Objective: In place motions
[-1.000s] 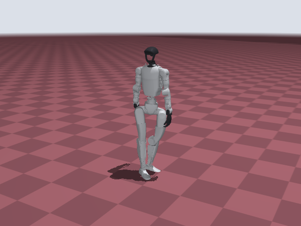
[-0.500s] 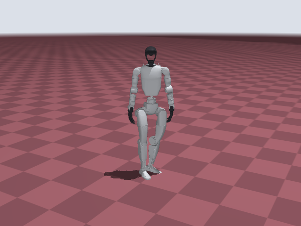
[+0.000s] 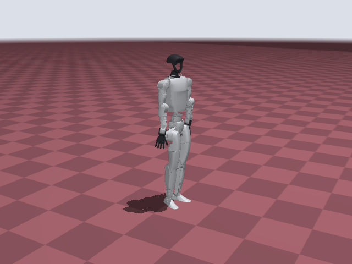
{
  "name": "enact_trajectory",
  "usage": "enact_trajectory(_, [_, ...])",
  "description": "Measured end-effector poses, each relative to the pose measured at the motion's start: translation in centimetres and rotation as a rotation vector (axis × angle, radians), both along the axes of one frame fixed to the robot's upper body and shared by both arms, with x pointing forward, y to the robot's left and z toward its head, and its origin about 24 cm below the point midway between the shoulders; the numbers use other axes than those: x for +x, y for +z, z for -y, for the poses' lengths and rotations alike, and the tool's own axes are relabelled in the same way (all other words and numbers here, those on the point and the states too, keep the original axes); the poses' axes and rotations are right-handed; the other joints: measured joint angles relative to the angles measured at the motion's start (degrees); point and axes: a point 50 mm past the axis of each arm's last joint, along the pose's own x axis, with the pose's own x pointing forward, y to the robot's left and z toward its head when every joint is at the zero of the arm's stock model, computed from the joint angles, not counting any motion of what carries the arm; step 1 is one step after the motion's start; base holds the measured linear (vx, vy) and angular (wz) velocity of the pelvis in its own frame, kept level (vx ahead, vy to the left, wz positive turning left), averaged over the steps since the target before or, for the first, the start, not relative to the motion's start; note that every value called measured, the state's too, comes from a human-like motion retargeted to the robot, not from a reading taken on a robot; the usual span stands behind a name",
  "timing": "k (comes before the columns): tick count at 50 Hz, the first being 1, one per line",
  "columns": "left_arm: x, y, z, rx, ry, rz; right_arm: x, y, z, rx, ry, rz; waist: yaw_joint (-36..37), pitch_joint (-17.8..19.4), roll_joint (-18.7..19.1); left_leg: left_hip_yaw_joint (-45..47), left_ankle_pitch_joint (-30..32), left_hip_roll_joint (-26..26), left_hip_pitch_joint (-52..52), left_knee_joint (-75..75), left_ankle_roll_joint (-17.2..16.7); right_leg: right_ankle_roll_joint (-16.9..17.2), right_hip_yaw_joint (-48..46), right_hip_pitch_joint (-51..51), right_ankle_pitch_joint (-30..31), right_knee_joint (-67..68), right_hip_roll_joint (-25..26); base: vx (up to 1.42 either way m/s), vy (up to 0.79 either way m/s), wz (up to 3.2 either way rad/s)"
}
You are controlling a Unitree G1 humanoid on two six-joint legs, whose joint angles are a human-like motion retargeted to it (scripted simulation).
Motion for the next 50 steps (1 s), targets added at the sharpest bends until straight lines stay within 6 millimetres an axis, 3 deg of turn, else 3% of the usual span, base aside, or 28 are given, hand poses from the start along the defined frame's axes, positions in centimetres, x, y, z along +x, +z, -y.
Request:
enact_trajectory(10, [0.2, -0.1, 0.7, 0.015, 0.105, 0.018, -0.5, 0.0, 0.1, -0.005, -0.018, -0.003, 1.4, 0.3, 0.0, -1.9, 1.1, -0.4, -1.1, 0.0, 0.1, 0.4, -2.9, -0.1, -1.5, 1.6, -0.2, -0.01, 0.01, 0.35])
enact_trajectory(22, [1.8, -0.2, -0.4, 0.029, -0.028, 0.042, -0.9, 0.0, 0.3, -0.005, -0.123, -0.002, 6.8, 1.3, -0.4, 7.5, -0.1, 2.4, -1.4, 1.3, -0.5, 0.1, 6.5, -2.2, -1.1, 3.7, 0.4, -0.02, -0.03, -0.66])
enact_trajectory(27, [3.1, -0.1, -1.5, 0.031, -0.207, 0.058, 0.1, 0.0, 0.2, 0.004, -0.065, 0.025, 7.0, 1.5, 0.1, 13.6, -1.7, 4.6, -1.3, 2.4, -0.8, -0.1, 13.1, -4.3, 0.4, 4.3, 1.2, -0.04, -0.07, -1.30])
enact_trajectory(31, [4.0, -0.1, -2.2, 0.019, -0.299, 0.068, 0.9, 0.0, -0.1, 0.011, -0.024, 0.053, 5.2, 1.3, 0.9, 18.3, -3.5, 6.5, -0.1, 2.2, -1.1, 0.0, 18.5, -6.7, 1.8, 5.1, 2.2, -0.08, -0.14, -1.48])
enact_trajectory(35, [4.1, -0.1, -2.1, 0.008, -0.247, 0.080, 1.6, 0.0, -0.3, 0.025, -0.017, 0.076, 2.9, 0.8, 1.8, 24.3, -5.5, 8.6, 1.0, 2.1, -1.8, 0.3, 25.5, -9.8, 3.6, 5.8, 3.9, -0.16, -0.20, -1.98])
enact_trajectory(42, [2.9, -0.2, -1.2, -0.012, -0.051, 0.075, 2.4, 0.1, -0.3, 0.035, -0.142, 0.087, -3.5, 2.0, 3.1, 35.8, -8.0, 10.6, 4.6, 0.2, -3.1, 0.6, 37.4, -13.5, 7.5, 6.1, 9.0, -0.26, -0.16, -2.03])
enact_trajectory(50, [1.7, -0.1, -0.5, -0.054, -0.048, 0.035, 3.6, 0.4, 0.9, -0.018, -0.303, 0.126, -15.3, 5.1, 7.1, 51.5, -9.9, 12.5, 6.4, -2.0, -5.3, 3.0, 51.5, -17.5, 11.9, 4.5, 16.1, -0.34, 0.01, -1.73])
